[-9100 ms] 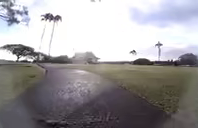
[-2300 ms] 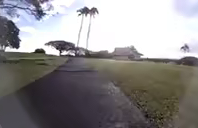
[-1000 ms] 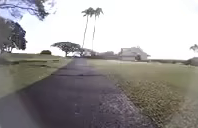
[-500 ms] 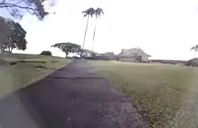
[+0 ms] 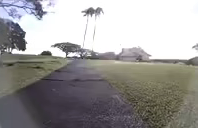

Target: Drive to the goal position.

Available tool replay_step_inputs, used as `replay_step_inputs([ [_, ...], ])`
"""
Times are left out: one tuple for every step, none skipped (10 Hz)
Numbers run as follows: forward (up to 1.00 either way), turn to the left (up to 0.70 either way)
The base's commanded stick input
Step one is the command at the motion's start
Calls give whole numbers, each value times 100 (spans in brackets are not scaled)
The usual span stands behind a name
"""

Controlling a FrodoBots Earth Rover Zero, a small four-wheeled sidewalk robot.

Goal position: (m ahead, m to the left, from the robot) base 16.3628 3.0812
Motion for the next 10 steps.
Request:
replay_step_inputs([
  [60,15],
  [60,15],
  [60,15],
  [60,15],
  [60,15],
  [60,15],
  [60,15],
  [60,15],
  [60,1],
  [60,0],
])
